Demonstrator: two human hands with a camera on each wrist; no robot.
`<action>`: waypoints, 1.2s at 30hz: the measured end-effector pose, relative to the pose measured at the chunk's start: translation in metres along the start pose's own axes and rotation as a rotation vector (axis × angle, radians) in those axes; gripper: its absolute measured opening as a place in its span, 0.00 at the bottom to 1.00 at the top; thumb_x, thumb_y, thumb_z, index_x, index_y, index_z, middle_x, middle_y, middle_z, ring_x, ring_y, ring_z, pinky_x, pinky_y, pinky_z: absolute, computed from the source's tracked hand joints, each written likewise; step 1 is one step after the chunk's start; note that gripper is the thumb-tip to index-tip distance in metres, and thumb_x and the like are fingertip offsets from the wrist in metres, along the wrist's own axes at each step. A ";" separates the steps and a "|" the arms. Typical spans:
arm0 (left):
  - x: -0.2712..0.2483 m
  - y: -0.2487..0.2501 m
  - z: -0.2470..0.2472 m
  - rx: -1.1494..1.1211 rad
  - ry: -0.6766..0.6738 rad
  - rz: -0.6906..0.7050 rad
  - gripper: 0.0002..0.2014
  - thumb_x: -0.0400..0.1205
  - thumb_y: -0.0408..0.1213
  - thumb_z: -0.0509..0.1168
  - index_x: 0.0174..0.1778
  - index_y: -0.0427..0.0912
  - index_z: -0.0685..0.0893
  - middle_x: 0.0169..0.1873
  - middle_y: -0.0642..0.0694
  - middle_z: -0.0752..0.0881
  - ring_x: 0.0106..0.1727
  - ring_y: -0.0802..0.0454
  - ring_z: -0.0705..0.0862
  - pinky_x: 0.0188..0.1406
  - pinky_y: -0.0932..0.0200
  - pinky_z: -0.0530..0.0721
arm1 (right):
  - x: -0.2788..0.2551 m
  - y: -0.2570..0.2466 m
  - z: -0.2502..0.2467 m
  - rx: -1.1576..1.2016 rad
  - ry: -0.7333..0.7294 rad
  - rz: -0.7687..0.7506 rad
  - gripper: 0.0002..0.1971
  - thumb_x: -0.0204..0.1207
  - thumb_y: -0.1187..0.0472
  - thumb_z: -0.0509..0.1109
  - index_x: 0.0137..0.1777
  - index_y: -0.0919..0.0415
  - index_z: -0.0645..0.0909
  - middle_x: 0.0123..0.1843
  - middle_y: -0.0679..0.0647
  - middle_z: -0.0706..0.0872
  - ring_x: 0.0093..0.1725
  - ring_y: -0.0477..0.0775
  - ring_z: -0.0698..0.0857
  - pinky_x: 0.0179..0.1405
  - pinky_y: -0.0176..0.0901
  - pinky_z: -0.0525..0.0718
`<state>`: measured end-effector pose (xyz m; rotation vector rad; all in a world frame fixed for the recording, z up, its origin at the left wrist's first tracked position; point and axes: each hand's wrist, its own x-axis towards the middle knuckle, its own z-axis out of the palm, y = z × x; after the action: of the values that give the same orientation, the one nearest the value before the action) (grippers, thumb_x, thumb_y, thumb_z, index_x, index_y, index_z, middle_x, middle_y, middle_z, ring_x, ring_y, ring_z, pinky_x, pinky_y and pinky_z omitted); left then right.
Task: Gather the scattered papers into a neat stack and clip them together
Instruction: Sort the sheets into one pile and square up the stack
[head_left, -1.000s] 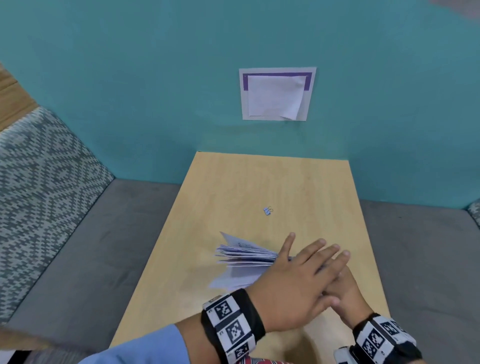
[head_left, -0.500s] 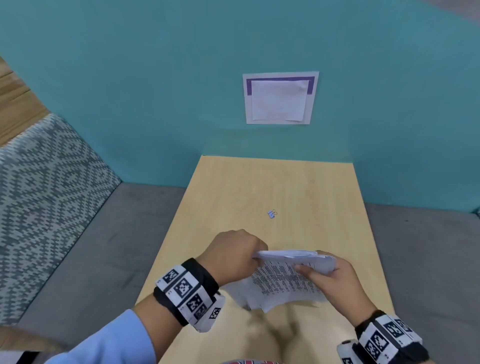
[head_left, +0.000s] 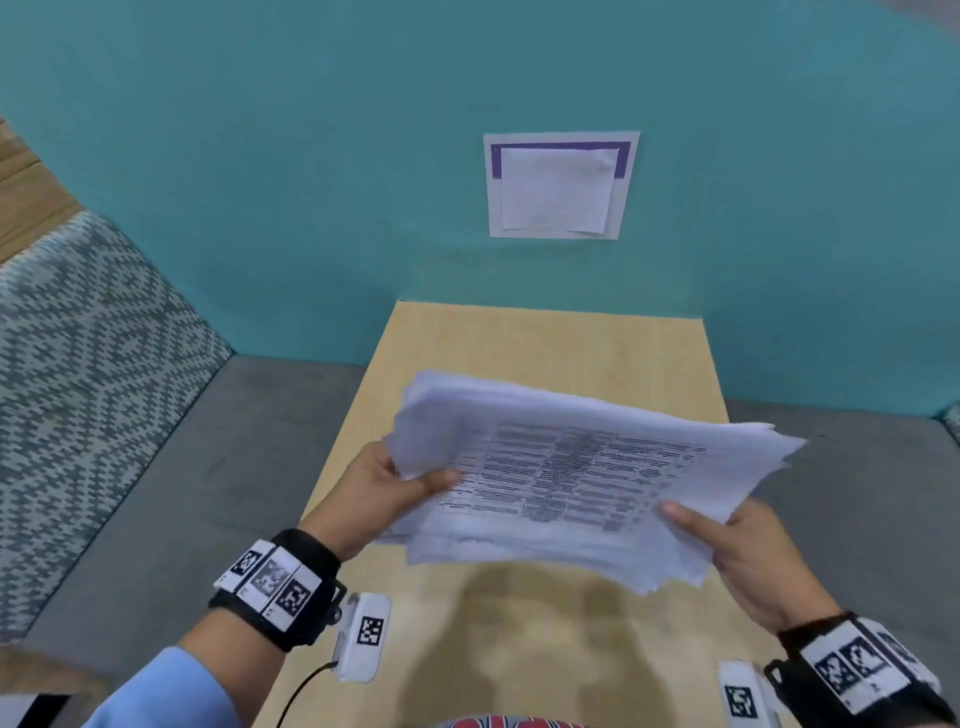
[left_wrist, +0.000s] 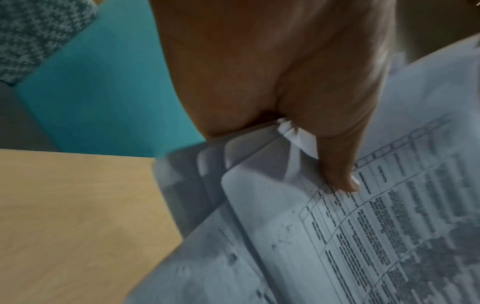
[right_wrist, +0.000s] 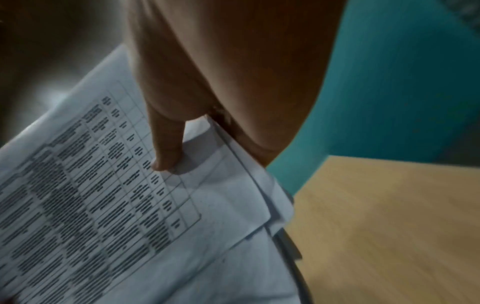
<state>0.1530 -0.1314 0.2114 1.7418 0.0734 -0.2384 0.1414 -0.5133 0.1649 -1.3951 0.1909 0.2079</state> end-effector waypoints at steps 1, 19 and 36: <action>0.000 -0.009 -0.002 -0.048 0.036 0.000 0.10 0.79 0.30 0.80 0.54 0.47 0.98 0.56 0.45 0.98 0.56 0.51 0.96 0.62 0.53 0.93 | 0.000 -0.004 -0.002 -0.095 0.046 -0.070 0.11 0.73 0.67 0.78 0.55 0.63 0.94 0.55 0.62 0.96 0.54 0.61 0.95 0.52 0.49 0.94; 0.025 -0.139 0.003 0.247 -0.088 -0.040 0.20 0.77 0.26 0.68 0.59 0.48 0.96 0.57 0.56 0.97 0.59 0.58 0.95 0.63 0.57 0.92 | 0.020 0.080 -0.013 -0.477 -0.011 -0.019 0.26 0.73 0.88 0.71 0.55 0.57 0.94 0.56 0.45 0.96 0.60 0.58 0.93 0.56 0.29 0.88; 0.037 -0.083 -0.001 -0.256 -0.219 -0.348 0.18 0.86 0.30 0.74 0.73 0.37 0.89 0.69 0.39 0.93 0.72 0.36 0.91 0.77 0.35 0.85 | 0.012 0.018 0.013 -0.138 -0.190 0.380 0.15 0.85 0.65 0.70 0.71 0.62 0.86 0.65 0.55 0.94 0.66 0.60 0.92 0.71 0.61 0.86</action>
<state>0.1743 -0.1185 0.1236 1.4318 0.2378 -0.6459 0.1483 -0.4974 0.1465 -1.4573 0.2872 0.6768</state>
